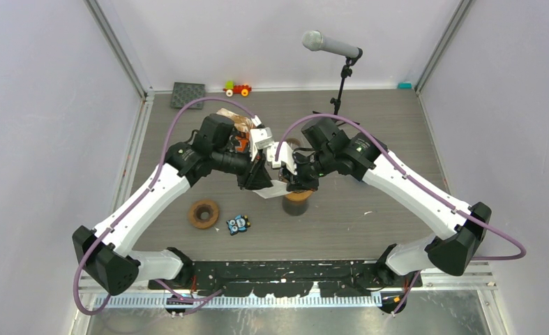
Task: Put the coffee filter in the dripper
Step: Place the coffee filter in the coffee dripper.
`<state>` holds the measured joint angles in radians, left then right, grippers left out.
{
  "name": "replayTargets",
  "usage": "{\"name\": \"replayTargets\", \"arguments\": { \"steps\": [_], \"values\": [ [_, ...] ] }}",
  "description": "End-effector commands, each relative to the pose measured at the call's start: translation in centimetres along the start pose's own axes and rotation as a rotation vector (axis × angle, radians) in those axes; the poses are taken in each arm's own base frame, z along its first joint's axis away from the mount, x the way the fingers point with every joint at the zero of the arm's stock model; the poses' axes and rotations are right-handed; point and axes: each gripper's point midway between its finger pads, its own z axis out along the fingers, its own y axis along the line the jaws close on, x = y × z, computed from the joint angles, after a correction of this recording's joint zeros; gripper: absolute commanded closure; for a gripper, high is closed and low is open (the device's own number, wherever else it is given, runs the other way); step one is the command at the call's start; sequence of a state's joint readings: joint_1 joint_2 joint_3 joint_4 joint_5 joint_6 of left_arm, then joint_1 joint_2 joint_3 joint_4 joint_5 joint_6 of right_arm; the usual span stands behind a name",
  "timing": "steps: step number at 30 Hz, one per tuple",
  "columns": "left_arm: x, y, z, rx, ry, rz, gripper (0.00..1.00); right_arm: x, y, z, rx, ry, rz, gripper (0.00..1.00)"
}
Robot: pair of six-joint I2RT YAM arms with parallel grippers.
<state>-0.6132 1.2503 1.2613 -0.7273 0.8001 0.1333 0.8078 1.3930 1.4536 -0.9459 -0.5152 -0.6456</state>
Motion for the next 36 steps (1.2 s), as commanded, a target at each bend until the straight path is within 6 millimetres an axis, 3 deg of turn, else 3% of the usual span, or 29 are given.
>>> {"name": "replayTargets", "arguments": {
  "steps": [1,5,8,11,15,21,26,36],
  "values": [
    [-1.5,-0.7,-0.1,0.039,-0.038,0.028,0.87,-1.8,-0.3,-1.2,0.041,-0.058,-0.031,0.99],
    [-1.7,-1.0,-0.2,0.046,-0.046,0.029,1.00,-1.7,-0.4,-1.3,0.049,-0.056,-0.034,0.96],
    [-1.8,-1.0,-0.4,0.037,-0.049,0.031,1.00,-1.8,-0.5,-1.7,0.071,-0.061,-0.039,0.77],
    [-2.2,-1.0,-0.8,0.024,-0.058,0.048,1.00,-2.2,-0.7,-2.8,0.113,-0.071,-0.047,0.48],
    [-3.8,-1.3,-1.6,0.020,-0.074,0.120,1.00,-3.3,-0.3,-5.0,0.139,-0.086,-0.069,0.34],
    [-4.6,-1.9,-0.9,0.092,-0.089,0.116,1.00,-4.7,0.9,-8.3,0.169,-0.124,-0.122,0.33],
    [-4.5,-1.3,-0.1,0.103,-0.085,0.074,1.00,-5.6,2.1,-9.5,0.139,-0.162,-0.132,0.33],
    [-4.9,-1.7,0.2,0.119,-0.108,0.041,1.00,-6.0,2.4,-7.4,0.047,-0.180,-0.097,0.33]
  ]
}}
